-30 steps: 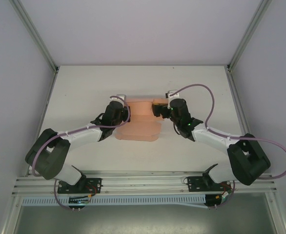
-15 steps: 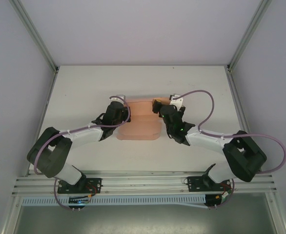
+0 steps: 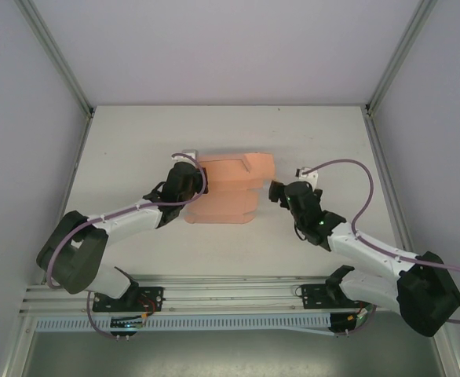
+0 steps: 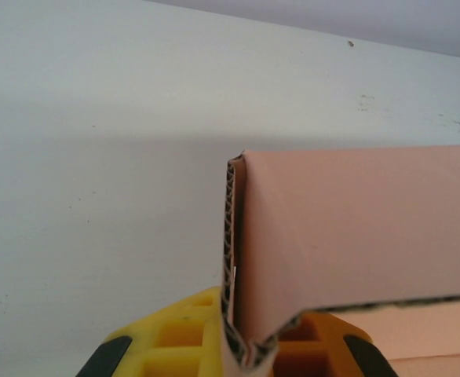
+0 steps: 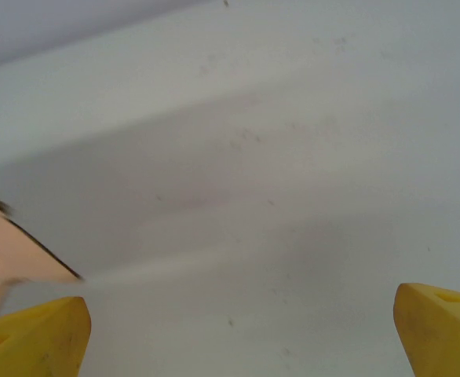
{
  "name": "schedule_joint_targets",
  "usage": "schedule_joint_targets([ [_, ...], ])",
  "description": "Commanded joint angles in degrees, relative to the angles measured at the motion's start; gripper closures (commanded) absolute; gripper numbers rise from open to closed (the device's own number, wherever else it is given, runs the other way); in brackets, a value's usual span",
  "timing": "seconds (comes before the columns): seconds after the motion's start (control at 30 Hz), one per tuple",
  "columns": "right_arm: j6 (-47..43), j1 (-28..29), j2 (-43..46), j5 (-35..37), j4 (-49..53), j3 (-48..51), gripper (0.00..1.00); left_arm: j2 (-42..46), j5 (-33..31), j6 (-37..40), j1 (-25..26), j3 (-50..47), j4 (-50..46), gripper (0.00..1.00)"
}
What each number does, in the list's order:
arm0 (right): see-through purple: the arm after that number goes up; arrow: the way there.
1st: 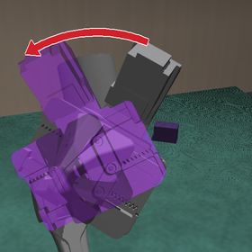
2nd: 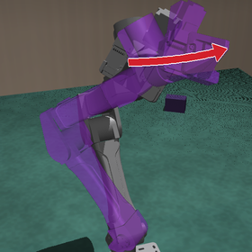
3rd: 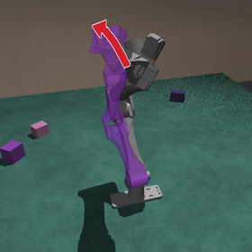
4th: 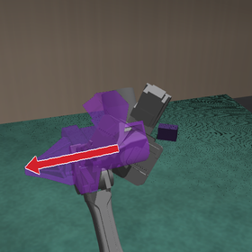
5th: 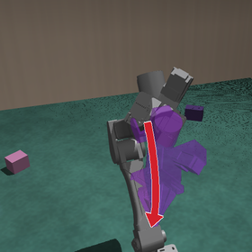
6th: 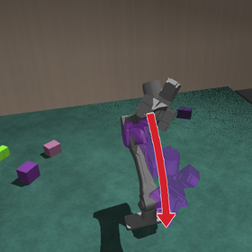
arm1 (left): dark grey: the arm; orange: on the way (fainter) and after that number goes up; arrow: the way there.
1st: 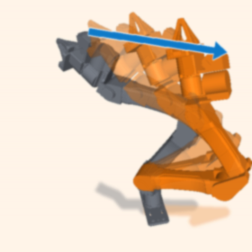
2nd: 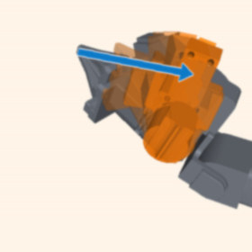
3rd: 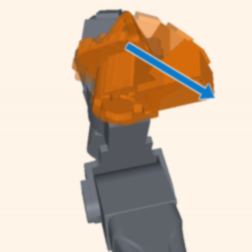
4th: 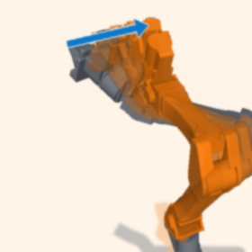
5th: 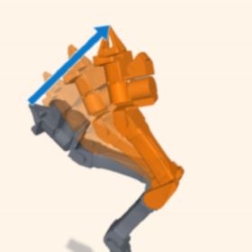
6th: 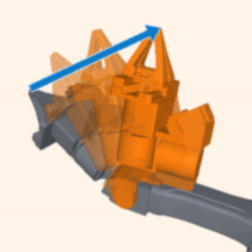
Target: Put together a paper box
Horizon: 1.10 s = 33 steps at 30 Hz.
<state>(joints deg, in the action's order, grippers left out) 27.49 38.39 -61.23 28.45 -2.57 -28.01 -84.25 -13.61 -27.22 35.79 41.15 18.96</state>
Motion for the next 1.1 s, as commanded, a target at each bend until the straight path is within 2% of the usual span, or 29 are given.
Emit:
schedule_joint_targets([
  [0.0, 1.56, -0.51, -0.59, -4.02, 0.73, 0.70, 0.01, 0.80, -0.16, 1.18, 0.24, 1.73, -1.05, 1.00],
  [0.2, 0.13, -1.27, -7.37, -5.51, -6.44, -1.99, 0.01, 0.14, 2.30, 2.44, 0.24, 1.68, 0.00, 1.00],
  [0.37, -2.25, -1.73, -10.29, -12.27, -12.29, -4.49, 0.01, 0.06, 2.56, 3.46, 0.24, 1.46, 0.09, 1.00],
  [0.7, -3.38, -0.65, -17.80, -17.80, -16.82, -9.31, 0.01, -2.85, 5.25, 2.46, 0.24, 2.55, 1.10, 1.00],
  [0.8, -4.22, 1.07, -20.93, -16.60, -18.61, -10.75, 0.01, -2.69, 6.08, 1.72, 0.24, 2.95, 1.21, 1.00],
  [0.93, -6.13, 3.88, -24.09, -10.39, -17.40, -13.09, 0.01, -2.27, 6.30, 0.94, 0.24, 2.89, 1.05, 1.00],
  [1.07, -5.22, 4.18, -25.00, -7.43, -16.76, -13.49, 0.01, -1.37, 6.05, 0.56, 0.24, 2.39, 1.10, 1.00],
])
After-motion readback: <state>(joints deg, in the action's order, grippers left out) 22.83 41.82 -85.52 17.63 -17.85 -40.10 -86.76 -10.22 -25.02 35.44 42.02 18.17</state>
